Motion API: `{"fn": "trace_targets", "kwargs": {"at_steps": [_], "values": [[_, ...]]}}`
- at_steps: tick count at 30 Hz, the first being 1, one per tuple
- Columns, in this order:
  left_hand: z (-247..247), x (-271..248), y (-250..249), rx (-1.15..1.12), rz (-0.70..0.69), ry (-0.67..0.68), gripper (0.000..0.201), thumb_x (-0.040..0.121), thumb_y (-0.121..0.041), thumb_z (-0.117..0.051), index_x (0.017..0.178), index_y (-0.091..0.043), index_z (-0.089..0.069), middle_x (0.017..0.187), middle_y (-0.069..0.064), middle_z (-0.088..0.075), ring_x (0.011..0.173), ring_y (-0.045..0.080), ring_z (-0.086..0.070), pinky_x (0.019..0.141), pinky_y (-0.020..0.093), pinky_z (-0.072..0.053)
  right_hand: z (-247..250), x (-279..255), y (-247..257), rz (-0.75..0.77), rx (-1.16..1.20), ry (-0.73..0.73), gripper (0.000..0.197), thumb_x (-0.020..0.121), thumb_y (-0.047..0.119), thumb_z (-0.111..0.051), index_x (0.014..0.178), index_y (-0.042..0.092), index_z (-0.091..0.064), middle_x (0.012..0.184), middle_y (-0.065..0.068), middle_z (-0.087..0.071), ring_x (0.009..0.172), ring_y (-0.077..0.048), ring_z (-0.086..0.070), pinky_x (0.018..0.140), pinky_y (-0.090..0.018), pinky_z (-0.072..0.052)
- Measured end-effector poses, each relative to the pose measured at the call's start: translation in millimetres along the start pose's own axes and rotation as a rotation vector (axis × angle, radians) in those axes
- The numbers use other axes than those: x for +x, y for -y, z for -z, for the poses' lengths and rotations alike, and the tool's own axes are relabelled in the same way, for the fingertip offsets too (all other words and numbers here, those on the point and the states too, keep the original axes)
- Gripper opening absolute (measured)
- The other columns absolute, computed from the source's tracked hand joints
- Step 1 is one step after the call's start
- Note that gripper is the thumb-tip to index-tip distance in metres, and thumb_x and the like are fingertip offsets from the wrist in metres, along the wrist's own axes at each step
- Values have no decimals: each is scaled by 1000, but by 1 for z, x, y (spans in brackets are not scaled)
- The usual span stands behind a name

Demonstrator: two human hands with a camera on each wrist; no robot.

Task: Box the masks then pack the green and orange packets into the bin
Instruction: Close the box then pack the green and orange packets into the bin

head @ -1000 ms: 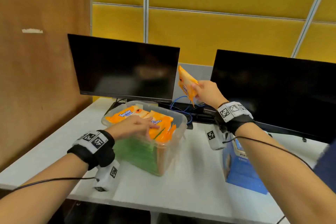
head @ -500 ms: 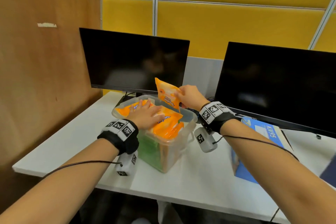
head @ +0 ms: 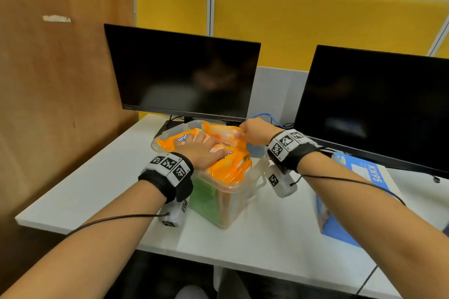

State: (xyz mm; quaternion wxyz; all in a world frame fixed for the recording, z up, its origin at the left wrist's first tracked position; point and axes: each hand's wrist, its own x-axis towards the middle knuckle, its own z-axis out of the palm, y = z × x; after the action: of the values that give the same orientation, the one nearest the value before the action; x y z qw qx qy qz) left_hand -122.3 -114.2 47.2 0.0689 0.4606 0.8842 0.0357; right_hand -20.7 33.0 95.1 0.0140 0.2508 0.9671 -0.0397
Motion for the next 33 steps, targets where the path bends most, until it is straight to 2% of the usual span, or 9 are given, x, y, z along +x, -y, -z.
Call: {"fn": "trace_targets", "kwargs": {"at_steps": [4, 7, 10, 12, 16, 18, 23, 28, 33], "values": [[-1, 1, -6, -6, 36, -58, 73, 86, -74, -25, 148, -36, -17, 157, 1, -17, 144, 34, -14, 111, 65, -12, -7, 4, 7, 4, -101, -11, 21, 91, 33, -56, 101, 16, -56, 94, -4, -55, 87, -22, -56, 75, -31, -46], [-2, 4, -5, -22, 55, -21, 76, 87, -75, -21, 150, -35, -11, 161, 0, -7, 147, 33, -4, 112, 66, -4, -7, 7, 14, 99, -92, -146, 39, 87, 22, -65, 122, 16, -50, 112, -6, -56, 98, -24, -58, 82, -32, -49], [-4, 6, -4, -21, 70, 15, 80, 85, -76, -19, 151, -35, -2, 162, -1, 4, 148, 30, 5, 112, 65, 1, -15, 6, 25, 124, -202, 98, 33, 96, 13, -50, 129, 12, -53, 122, -10, -60, 108, -26, -59, 90, -31, -48], [-4, 6, -4, -11, 74, 24, 81, 85, -77, -17, 151, -35, 1, 162, -1, 7, 148, 30, 7, 112, 64, 2, -20, 4, 26, 118, -230, 155, 33, 98, 11, -45, 130, 9, -54, 123, -11, -60, 111, -26, -58, 93, -30, -47], [-4, 7, -4, -4, 72, 29, 79, 86, -76, -17, 151, -36, 1, 162, -1, 7, 148, 30, 6, 112, 64, 3, -22, 4, 23, 139, 9, 52, 33, 102, 18, -37, 127, 10, -57, 123, -11, -60, 112, -27, -57, 95, -33, -44], [-4, 7, -3, 2, 74, 33, 78, 87, -76, -17, 151, -37, 1, 162, -1, 7, 148, 30, 6, 112, 64, 2, -22, 2, 27, 113, 93, 129, 38, 104, 24, -30, 129, 10, -54, 127, -13, -58, 117, -28, -54, 99, -35, -40], [-4, 7, -4, -8, 70, 50, 78, 85, -77, -17, 151, -39, 2, 162, -1, 7, 148, 30, 8, 112, 65, 5, -22, 0, 31, 76, 444, 239, 48, 105, 36, -24, 150, 21, -23, 152, -5, -34, 138, -25, -35, 115, -43, -26], [-1, 5, -7, -24, 68, 58, 77, 87, -75, -17, 151, -37, 3, 162, 1, 7, 148, 30, 9, 112, 64, 6, -14, -7, 43, 58, 457, 283, 47, 105, 36, -19, 149, 20, -24, 151, -6, -35, 136, -24, -37, 113, -38, -26], [-2, 5, -5, -54, 46, 27, 73, 89, -71, -23, 151, -36, -5, 162, 2, 0, 148, 30, 3, 112, 64, 3, -15, -12, 45, 42, 509, 261, 49, 105, 37, -19, 150, 20, -22, 149, -7, -37, 135, -25, -39, 115, -43, -26]]}}
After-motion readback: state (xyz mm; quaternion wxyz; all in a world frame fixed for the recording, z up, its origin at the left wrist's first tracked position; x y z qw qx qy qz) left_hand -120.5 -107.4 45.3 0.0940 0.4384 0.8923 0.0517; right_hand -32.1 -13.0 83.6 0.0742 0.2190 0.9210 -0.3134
